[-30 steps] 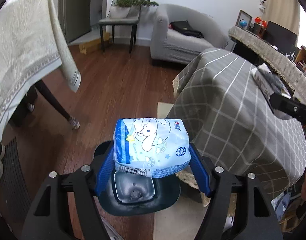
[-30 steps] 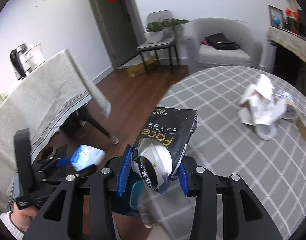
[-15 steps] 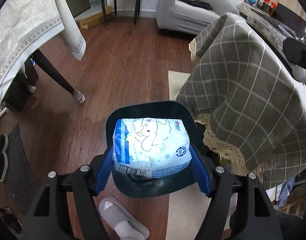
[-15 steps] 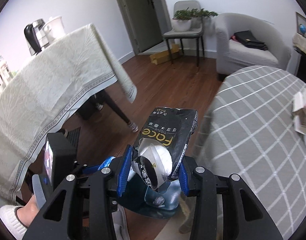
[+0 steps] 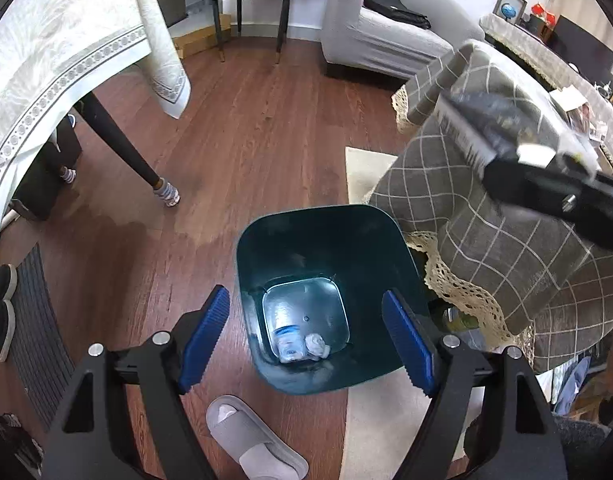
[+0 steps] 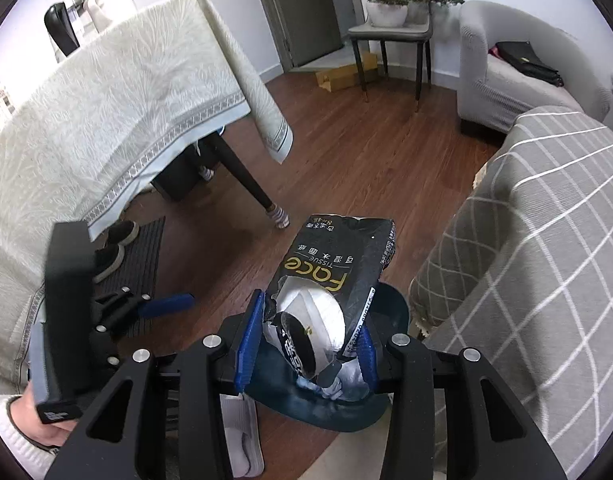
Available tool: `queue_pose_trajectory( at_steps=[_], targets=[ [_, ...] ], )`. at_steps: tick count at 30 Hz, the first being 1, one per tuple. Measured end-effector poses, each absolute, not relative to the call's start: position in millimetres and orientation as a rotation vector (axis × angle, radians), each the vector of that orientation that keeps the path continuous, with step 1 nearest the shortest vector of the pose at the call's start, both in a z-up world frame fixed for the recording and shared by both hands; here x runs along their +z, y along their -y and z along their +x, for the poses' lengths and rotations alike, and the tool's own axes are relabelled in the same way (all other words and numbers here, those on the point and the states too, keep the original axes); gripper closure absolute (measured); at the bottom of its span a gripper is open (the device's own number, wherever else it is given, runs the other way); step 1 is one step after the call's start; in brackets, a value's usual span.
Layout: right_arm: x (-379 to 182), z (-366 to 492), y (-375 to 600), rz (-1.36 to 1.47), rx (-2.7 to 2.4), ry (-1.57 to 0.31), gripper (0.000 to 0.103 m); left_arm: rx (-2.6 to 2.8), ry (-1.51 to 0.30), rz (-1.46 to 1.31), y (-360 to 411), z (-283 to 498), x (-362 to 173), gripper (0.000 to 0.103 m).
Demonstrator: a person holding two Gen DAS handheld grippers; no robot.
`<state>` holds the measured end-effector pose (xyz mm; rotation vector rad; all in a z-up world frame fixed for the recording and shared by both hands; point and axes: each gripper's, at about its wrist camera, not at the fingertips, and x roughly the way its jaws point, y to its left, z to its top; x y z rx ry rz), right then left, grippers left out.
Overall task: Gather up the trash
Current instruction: 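Carry the diaper pack and tissue bag to the teal bin and release them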
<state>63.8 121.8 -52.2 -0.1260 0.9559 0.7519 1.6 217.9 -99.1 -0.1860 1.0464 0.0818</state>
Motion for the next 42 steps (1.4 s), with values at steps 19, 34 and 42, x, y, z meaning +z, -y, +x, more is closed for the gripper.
queue_pose_trajectory(
  at_steps=[19,34,42],
  targets=[
    [-109,66,-151,-0.198,0.774,-1.122,0.061,0.121,-0.868,-0.310,-250,-8,-45,0.047],
    [-191,72,-168,-0.306,0.761,-1.297,0.061,0.087,-0.778,-0.309,-240,8,-10,0.062],
    [-220,78,-171,-0.362,0.754,-1.341,0.049,0.067,-0.733,-0.310,-235,18,6,0.067]
  ],
)
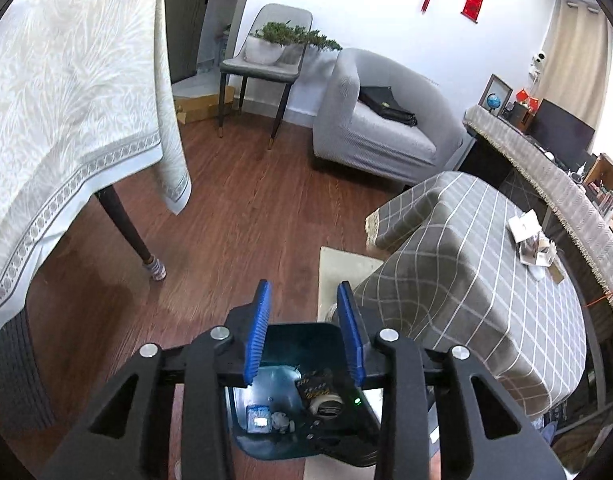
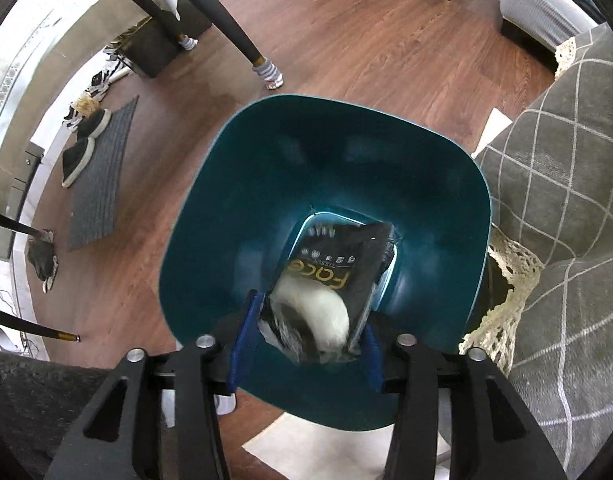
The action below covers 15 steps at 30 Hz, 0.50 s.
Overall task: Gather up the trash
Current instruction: 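Carry the diaper pack and tissue bag to the teal bin and release them, then lift both open tools from the bin back toward the table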
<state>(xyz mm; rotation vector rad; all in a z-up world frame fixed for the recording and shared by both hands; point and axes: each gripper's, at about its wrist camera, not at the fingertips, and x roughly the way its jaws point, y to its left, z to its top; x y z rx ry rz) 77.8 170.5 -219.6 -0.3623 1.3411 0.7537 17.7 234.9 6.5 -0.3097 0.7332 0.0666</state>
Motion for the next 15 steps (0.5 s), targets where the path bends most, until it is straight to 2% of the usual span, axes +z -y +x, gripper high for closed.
queue_pose_trajectory(
  at_steps=[2,10,12,13,15],
  targets=[
    [-217,79,-170,-0.373,0.760,-1.337,0.046,0.062,-0.721,-0.312,-235,20,12,0.067],
    [-172,83,-168,-0.336,0.828,-1.247,0.046,0.070,-0.676,-0.301,-232,29,31,0.067],
    [-152,84,-166,-0.310,0.847,-1.202,0.049,0.074,-0.672,-0.303,-233,31,33,0.067],
    [-142,83,-165,-0.296,0.856,-1.183,0.055,0.077,-0.671,-0.300,-232,33,34,0.067],
    [-125,83,-162,-0.285,0.864,-1.144,0.058,0.081,-0.668,-0.293,-230,34,36,0.067]
  ],
)
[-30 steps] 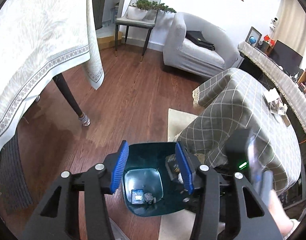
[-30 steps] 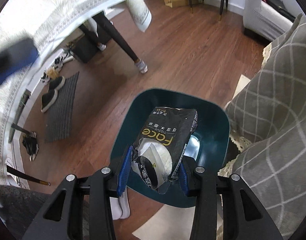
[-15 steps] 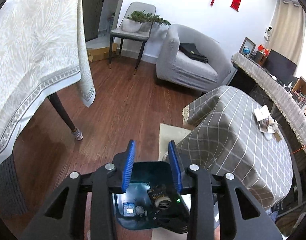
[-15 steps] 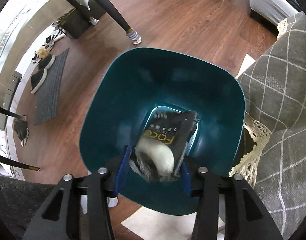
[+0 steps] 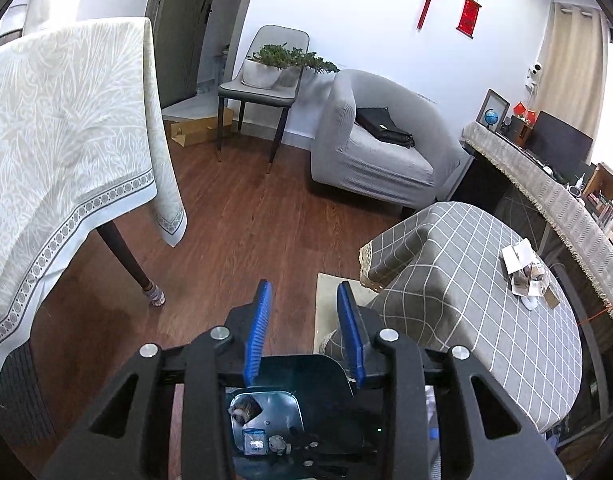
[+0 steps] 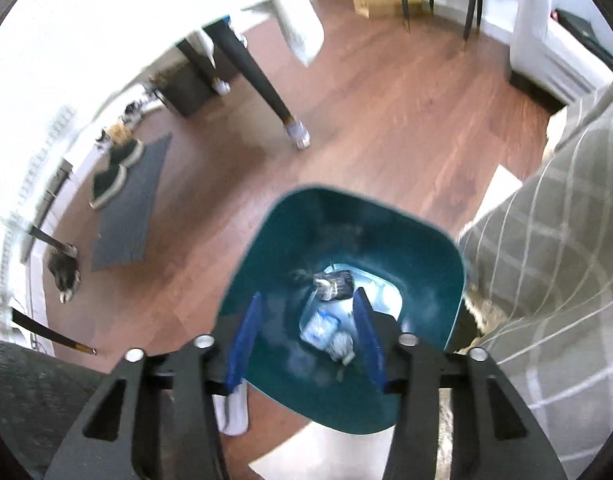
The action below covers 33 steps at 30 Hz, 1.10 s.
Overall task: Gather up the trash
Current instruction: 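Lift both open tools from the bin back toward the table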
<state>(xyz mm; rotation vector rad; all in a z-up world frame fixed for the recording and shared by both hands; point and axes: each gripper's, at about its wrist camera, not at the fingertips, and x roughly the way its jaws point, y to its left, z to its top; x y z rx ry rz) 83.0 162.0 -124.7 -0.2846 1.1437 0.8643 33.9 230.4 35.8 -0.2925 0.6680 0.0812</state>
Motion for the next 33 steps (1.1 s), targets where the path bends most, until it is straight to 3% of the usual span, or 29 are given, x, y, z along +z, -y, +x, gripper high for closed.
queue_pose_trajectory(
  at_steps=[10,19,21,23,33],
  targets=[
    [-42,104,-107,-0.191,0.815,-0.959,0.065,0.102,-0.633,-0.277,-222,45,48,0.054],
    [-21,126,-46,-0.142,0.728,-0.896,0.067,0.033,-0.615,-0.248,-179,62,54,0.042],
    [-18,126,-37,-0.107,0.755,-0.902,0.067,0.016,-0.610,-0.236,-167,66,55,0.042],
    [-12,122,-30,-0.143,0.705,-0.869,0.060,-0.003,-0.605,-0.235,-155,71,57,0.042],
    [18,117,48,-0.113,0.616,-0.772,0.059,-0.077,-0.605,-0.265,-107,94,58,0.042]
  ],
)
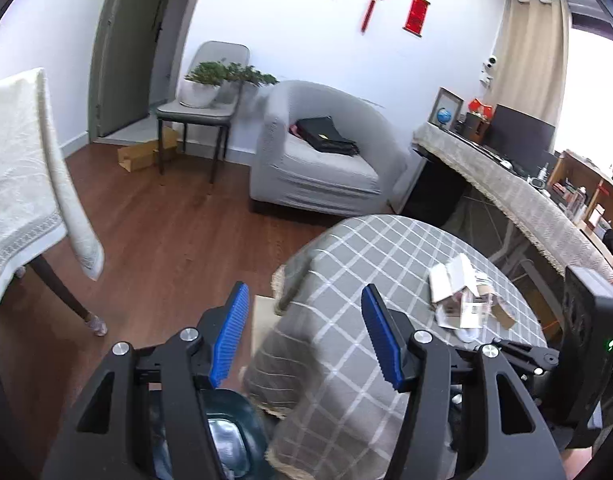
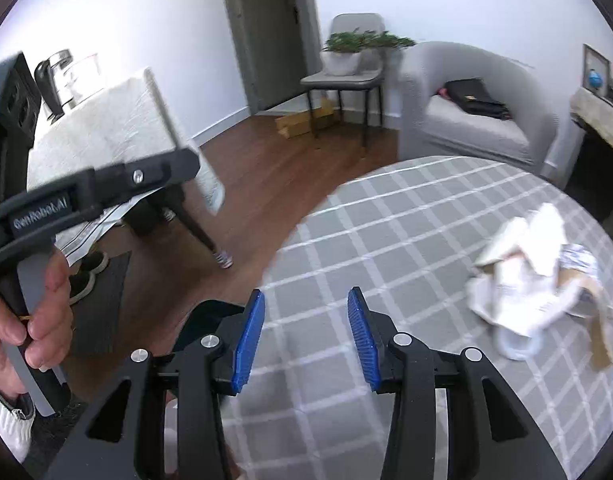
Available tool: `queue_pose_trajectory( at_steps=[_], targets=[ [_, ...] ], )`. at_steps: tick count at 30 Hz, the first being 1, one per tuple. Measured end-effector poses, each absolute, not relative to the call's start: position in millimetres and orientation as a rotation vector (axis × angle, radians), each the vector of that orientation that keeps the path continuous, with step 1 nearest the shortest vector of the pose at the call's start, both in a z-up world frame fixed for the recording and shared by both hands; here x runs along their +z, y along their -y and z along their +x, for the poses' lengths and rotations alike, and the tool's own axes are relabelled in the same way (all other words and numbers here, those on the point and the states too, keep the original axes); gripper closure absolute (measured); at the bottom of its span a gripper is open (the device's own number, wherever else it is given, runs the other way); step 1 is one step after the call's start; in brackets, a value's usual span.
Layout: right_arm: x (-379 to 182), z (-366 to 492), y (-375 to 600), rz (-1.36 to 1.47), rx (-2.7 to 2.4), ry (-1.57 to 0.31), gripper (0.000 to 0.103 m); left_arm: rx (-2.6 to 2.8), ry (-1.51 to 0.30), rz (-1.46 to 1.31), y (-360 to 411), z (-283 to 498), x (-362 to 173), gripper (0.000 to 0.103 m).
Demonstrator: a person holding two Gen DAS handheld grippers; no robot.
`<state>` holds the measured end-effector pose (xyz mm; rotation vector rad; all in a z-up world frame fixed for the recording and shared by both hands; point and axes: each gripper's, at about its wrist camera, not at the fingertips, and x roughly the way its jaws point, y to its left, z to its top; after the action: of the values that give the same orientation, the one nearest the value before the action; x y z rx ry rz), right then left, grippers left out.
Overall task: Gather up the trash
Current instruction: 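Lift both open tools from the bin back toward the table, then grasp the white box with the left tool while the right tool grasps the brown tape roll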
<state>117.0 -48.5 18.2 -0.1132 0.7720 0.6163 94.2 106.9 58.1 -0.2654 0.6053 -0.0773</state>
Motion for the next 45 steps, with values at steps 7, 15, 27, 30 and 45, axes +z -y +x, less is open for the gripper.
queue_pose_trajectory(
  at_steps=[7,15,27,30,45],
  targets=[
    [34,117,122,-0.070,0.506,-0.729,0.059,-0.169,-0.647,-0.251,-49,112,48,0.042],
    [25,121,186,-0.028,0.379,-0.721,0.059,-0.269,-0.698,-0.250,9,130,30,0.044],
    [12,123,237,0.025,0.314,-0.735,0.057,-0.333,-0.757,-0.294,56,159,7,0.056],
    [11,124,242,0.029,0.308,-0.736,0.057,-0.355,-0.770,-0.321,60,167,3,0.063],
    [-3,164,278,0.055,0.283,-0.810,0.049,-0.461,-0.862,-0.445,70,212,-21,0.083]
  ],
)
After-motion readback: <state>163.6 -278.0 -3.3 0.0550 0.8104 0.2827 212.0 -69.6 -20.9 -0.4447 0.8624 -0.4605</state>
